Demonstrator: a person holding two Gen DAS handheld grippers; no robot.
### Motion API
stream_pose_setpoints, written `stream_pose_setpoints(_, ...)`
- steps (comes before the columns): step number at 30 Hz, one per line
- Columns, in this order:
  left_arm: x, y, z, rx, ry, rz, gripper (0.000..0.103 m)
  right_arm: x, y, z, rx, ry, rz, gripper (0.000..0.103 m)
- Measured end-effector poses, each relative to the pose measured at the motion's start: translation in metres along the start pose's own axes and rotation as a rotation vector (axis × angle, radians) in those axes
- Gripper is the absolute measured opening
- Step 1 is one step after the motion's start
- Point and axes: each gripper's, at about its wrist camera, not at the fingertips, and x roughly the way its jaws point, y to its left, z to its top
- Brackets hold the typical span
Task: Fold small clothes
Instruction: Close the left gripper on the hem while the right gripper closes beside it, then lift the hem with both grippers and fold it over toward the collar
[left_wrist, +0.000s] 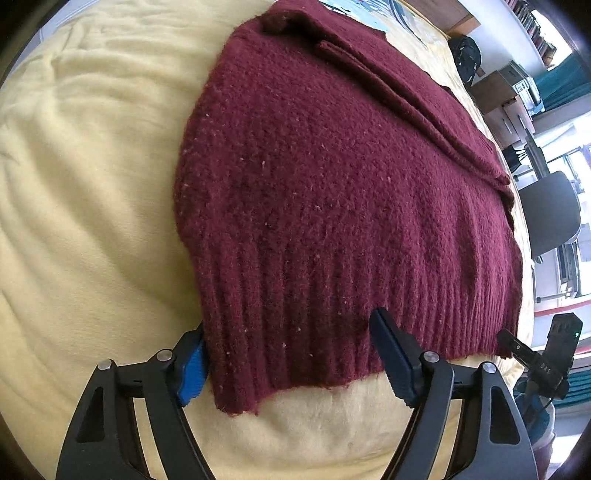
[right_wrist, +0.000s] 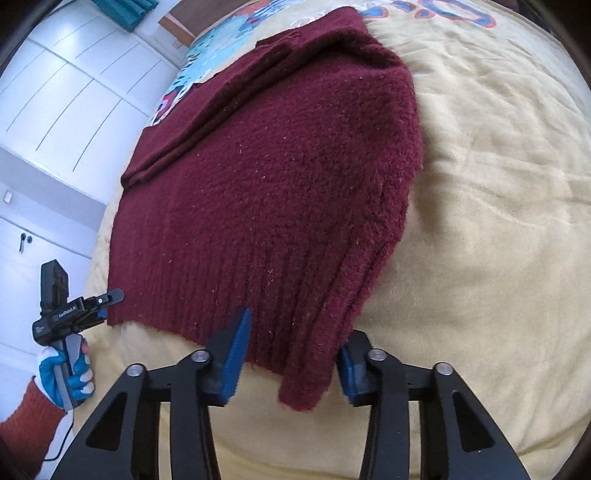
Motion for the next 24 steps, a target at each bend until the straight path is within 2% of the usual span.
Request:
stream_pose_setpoints(4,0.004,-0.005,0.006,-0.008,0.004,0.016,0.063,0.001,-0.005,0.0,0.023,-0.005,0.012,0.034)
stream_pose_setpoints(9,0.003,-0.004,0.005,-0.023,0.003,0.023,0.059,0.001,-0.006,0.0,0.025,-0.007,0.018,0.027)
stream_pose_setpoints(12,0.003,-0.007,0.004,-0.019,0.01,0.02,0.047,-0.001,-0.01,-0.001,0.032,-0.011,0.026,0.02)
stream_pose_setpoints(15,0.004,-0.01,0.004,-0.016,0.013,0.021,0.041,-0.003,-0.012,-0.001,0.033,-0.015,0.028,0.016)
stream_pose_setpoints(21,0.003,-0.008,0.005,-0.041,0.006,-0.006,0.015,-0.003,-0.01,-0.001,0.03,-0.019,0.03,0.013)
stream_pose_setpoints(24,0.001,-0.009,0.005,-0.033,-0.003,-0.007,0.012,-0.003,-0.008,-0.001,0.024,-0.019,0.027,0.012)
